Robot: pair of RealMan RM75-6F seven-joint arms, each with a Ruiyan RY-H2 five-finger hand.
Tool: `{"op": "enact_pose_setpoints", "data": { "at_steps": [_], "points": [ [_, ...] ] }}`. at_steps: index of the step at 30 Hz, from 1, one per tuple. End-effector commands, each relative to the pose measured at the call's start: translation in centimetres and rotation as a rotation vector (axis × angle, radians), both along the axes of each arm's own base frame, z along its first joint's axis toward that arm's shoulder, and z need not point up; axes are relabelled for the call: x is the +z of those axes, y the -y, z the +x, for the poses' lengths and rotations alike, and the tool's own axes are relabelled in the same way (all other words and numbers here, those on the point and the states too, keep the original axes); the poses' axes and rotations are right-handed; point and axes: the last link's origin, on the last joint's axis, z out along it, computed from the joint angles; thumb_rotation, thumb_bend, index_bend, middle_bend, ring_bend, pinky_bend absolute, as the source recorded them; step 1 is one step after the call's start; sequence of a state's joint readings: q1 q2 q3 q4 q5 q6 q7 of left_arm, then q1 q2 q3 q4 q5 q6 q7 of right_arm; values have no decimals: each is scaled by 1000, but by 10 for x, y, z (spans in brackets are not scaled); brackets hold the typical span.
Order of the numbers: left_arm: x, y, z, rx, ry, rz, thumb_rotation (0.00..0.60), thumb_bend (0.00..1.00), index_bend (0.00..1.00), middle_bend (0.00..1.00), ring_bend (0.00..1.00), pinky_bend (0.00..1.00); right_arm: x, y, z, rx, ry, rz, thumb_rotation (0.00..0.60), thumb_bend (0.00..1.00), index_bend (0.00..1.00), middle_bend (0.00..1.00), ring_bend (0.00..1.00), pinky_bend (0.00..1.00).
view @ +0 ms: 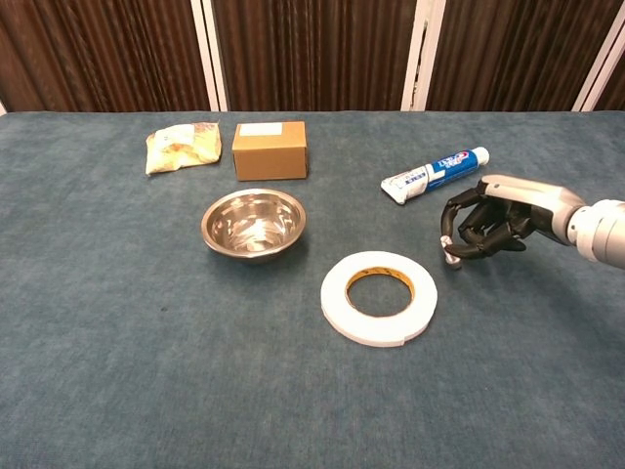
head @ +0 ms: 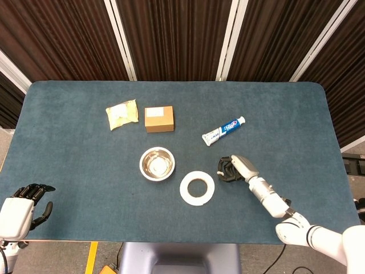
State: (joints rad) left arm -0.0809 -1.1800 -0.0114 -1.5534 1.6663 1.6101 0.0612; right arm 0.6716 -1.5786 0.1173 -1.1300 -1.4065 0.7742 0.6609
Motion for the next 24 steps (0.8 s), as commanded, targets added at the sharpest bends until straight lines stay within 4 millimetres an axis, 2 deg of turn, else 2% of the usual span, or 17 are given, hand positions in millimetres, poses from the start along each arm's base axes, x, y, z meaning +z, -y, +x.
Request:
{"op": "enact_pose_setpoints", "data": {
  "at_steps": [1,24],
  "points": [
    [0,0,0,-1,1,0,600,454,381,397,330,428,0,0,-1,-1,-6,5,600,431,706,950,817,1000],
    [-1,0,0,0,1,-5,600,456,380,398,330,429,18,-4,-17,7,-76,8,600,430,628,950,815,1000]
  ]
}}
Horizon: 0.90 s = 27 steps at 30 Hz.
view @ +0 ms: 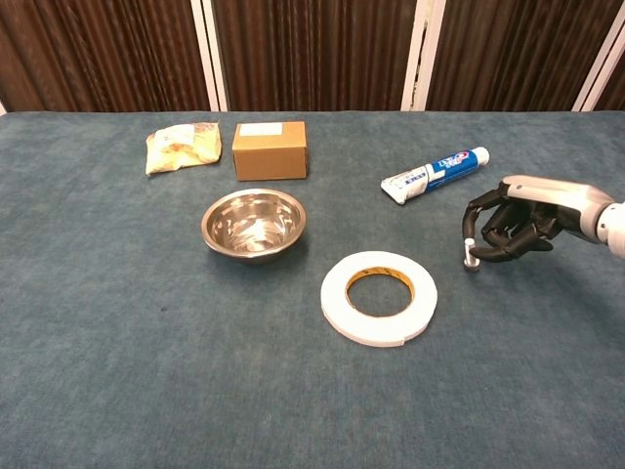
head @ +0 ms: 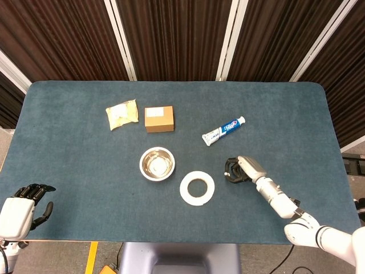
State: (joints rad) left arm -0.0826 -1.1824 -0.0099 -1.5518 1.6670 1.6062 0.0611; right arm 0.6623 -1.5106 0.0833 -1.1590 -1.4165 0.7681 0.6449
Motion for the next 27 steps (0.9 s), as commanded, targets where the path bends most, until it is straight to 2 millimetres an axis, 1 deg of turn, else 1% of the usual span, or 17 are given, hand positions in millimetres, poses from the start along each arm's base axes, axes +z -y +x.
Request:
{"op": "enact_pose_setpoints", "data": {
  "at_steps": [1,13,16,23,25,27],
  "points": [
    [0,0,0,0,1,-1,600,455,380,398,330,429,0,0,-2,-2,-6,0,600,430,626,950,815,1000],
    [0,0,0,-1,0,0,600,454,382,398,330,429,0,-1,0,11,1,-9,600,430,623,950,815,1000],
    [0,0,0,-2,1,0,600,454,382,398,331,429,2,0,-1,20,-16,-16,600,421,598,950,811,1000],
    [0,0,0,-2,-1,1,600,454,383,401,335,428,10,1,-6,102,-118,-123,600,331,476,950,792,1000],
    [0,0,0,-3,-2,0,600,454,383,401,335,428,13,-1,-6,117,-136,-142,600,309,433,950,789,1000],
    [0,0,1,-4,-3,-1,600,455,383,400,335,428,17,-3,-5,131,-146,-160,600,276,367,950,777,1000]
  ]
}}
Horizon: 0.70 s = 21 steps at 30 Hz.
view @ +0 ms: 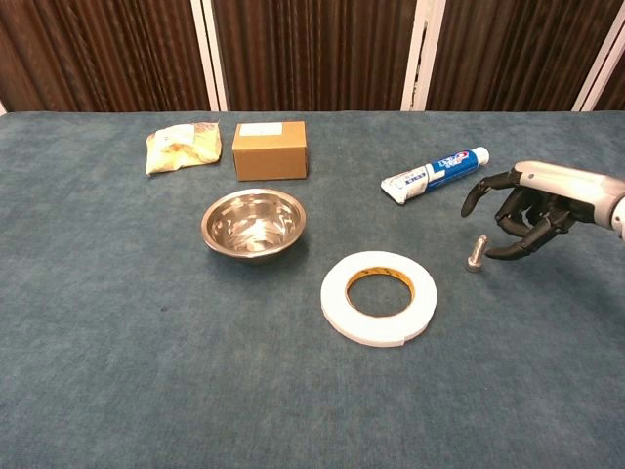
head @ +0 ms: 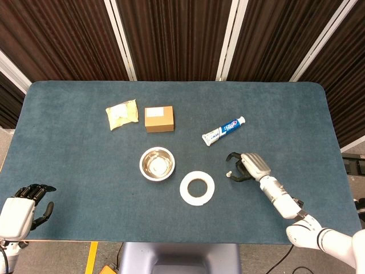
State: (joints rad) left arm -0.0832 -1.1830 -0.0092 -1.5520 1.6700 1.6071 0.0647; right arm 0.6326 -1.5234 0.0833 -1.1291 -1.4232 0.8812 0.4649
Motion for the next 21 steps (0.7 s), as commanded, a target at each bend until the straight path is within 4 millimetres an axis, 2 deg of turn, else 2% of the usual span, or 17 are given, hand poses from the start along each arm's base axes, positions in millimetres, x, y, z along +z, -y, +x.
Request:
{"op": "enact_pose_setpoints", "data": {
  "at_steps": [1,4,9,11,13,15,16,18,21],
  "points": [
    [0,0,0,-1,-1,0,600,455,382,400,335,428,8,-5,0,39,-29,-56,600,265,344,950,770,1000],
    [0,0,1,-2,0,0,600,455,382,401,335,428,15,-11,0,87,-65,-110,600,210,255,923,705,1000],
    [1,0,0,0,5,3,600,455,382,401,335,428,37,-35,-3,157,-140,-212,600,173,216,696,566,951],
    [1,0,0,-1,6,2,600,455,383,401,335,428,50,-52,-6,157,-176,-257,600,158,216,597,497,879],
    [1,0,0,-3,7,1,600,455,382,401,335,428,60,-67,-9,144,-194,-275,600,154,210,499,381,757],
    [0,0,0,-3,8,-1,600,455,382,401,335,428,71,-83,-12,119,-210,-292,600,149,176,321,186,513],
    [0,0,0,-4,8,-1,600,455,382,401,335,428,79,-93,-13,103,-215,-315,600,144,161,268,131,395],
    [0,0,0,-3,8,-2,600,455,382,401,335,429,82,-97,-14,97,-220,-329,600,137,147,219,83,250],
    [0,0,0,-2,8,-3,600,454,382,401,334,429,91,-111,-19,84,-241,-369,600,118,130,169,28,124]
  ]
}}
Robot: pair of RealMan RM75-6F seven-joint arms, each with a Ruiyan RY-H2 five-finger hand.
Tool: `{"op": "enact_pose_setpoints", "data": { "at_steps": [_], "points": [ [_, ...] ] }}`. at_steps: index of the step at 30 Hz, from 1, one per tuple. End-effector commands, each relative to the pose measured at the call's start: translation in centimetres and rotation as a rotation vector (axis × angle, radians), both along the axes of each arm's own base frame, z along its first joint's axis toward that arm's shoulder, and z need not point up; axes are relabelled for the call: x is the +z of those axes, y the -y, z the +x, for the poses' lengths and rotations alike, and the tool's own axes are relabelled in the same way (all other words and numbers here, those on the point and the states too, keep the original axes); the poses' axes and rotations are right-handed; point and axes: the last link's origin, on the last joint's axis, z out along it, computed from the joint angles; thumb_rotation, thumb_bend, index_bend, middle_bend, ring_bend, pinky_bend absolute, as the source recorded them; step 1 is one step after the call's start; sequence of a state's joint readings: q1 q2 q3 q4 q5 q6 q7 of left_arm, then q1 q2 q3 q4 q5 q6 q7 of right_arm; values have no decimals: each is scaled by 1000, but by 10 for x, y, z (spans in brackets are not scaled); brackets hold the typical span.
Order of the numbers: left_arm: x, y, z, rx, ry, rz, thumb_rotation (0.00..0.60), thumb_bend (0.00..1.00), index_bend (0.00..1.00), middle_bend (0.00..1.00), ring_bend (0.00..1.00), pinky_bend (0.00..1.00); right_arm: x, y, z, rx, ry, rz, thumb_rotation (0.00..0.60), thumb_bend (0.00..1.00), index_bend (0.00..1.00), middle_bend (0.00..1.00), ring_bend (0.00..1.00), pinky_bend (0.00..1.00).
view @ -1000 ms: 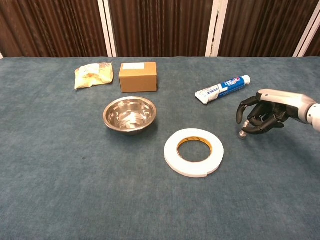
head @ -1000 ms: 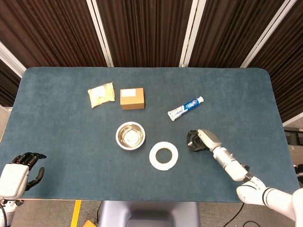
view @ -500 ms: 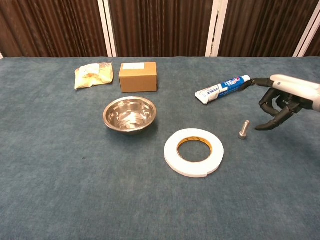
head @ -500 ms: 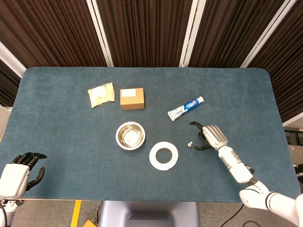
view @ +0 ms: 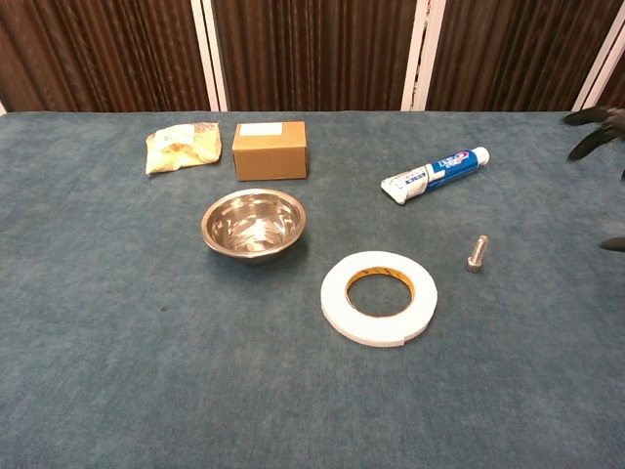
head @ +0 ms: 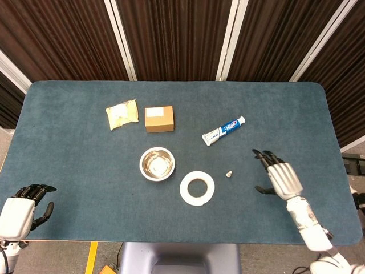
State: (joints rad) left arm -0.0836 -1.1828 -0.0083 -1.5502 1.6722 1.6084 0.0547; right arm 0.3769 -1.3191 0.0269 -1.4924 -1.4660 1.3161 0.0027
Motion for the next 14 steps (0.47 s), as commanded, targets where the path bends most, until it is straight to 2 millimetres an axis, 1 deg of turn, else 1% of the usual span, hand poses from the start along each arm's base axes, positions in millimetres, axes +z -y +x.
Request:
{"op": "enact_pose_setpoints", "data": {
  "at_steps": [1,2,3,5,9,14],
  "points": [
    [0,0,0,1,-1,-1,600,455,382,401,334,429,20,-29,-13,-36,-44,-80,600,110,124,160,20,119],
    [-1,0,-1,2,-2,-2,600,454,381,401,335,429,23,-38,-17,-54,-55,-107,600,98,117,157,19,119],
    [-2,0,0,-2,-6,-5,600,454,381,401,335,429,31,-51,-31,-106,-93,-178,600,95,115,156,19,119],
    [-3,-1,1,-6,-9,-5,600,454,382,400,335,428,30,-60,-36,-114,-121,-224,600,93,115,144,17,119],
    [-5,-2,1,-5,-24,-11,600,455,381,401,335,429,26,-63,-37,-104,-99,-200,600,92,111,118,0,119],
    [-8,-3,-1,1,-29,-23,600,454,381,400,334,428,24,-63,-39,-117,-102,-173,600,92,107,117,0,123]
  ]
}}
